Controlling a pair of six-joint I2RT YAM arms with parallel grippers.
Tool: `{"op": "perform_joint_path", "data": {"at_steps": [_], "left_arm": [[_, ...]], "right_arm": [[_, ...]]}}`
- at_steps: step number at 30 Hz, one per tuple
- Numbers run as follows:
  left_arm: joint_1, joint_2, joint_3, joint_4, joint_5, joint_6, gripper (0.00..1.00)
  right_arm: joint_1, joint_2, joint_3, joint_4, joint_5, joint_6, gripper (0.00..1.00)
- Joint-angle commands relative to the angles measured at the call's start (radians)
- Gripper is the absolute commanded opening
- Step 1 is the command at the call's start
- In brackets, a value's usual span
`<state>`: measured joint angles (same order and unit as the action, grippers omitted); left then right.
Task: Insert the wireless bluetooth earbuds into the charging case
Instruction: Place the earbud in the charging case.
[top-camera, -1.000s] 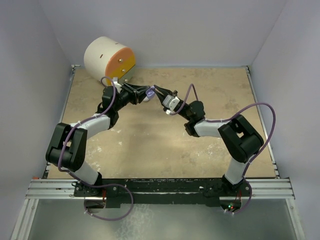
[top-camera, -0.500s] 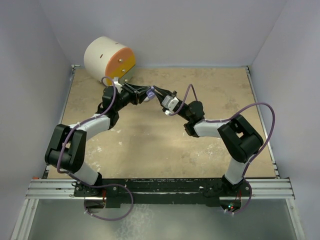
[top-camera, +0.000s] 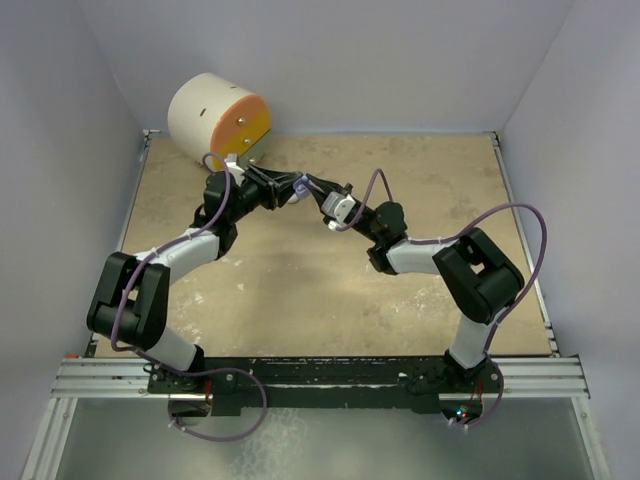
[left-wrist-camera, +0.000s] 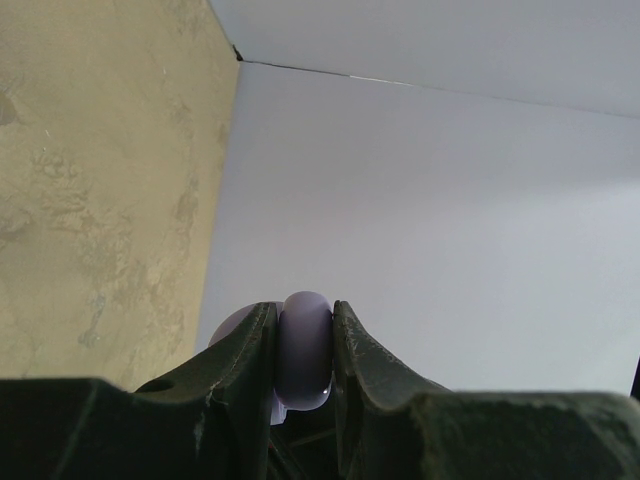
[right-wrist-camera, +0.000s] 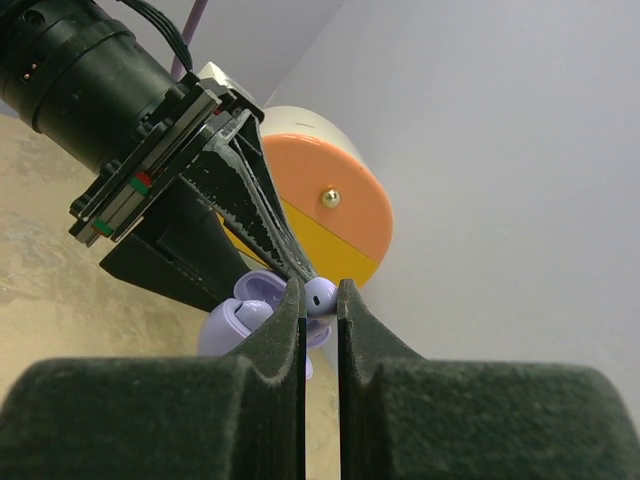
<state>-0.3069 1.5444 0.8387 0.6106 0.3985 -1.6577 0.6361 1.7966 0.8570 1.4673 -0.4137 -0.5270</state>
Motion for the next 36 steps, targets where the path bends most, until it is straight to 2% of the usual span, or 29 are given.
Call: {"op": "perform_joint_path", "data": {"at_steps": [1,25,36], "left_arm": [[-0.01,-0.037,0.043,0.031,0.016,0.013,0.0],[-0.011,-0.045,0.04,0.043,0.008,0.006,0.0],[-0.011,-0.039,0.041,0.052,-0.003,0.0,0.0]], "right_arm": [[0.006,0.002,-0.005,0.047,0.0,-0.013,0.0],[0.007,-0.015,-0.036,0.022,0.011,-0.015,0.0],[0.006,-0.028,-0.023,-0.014,0.015,0.043,0.02]]}}
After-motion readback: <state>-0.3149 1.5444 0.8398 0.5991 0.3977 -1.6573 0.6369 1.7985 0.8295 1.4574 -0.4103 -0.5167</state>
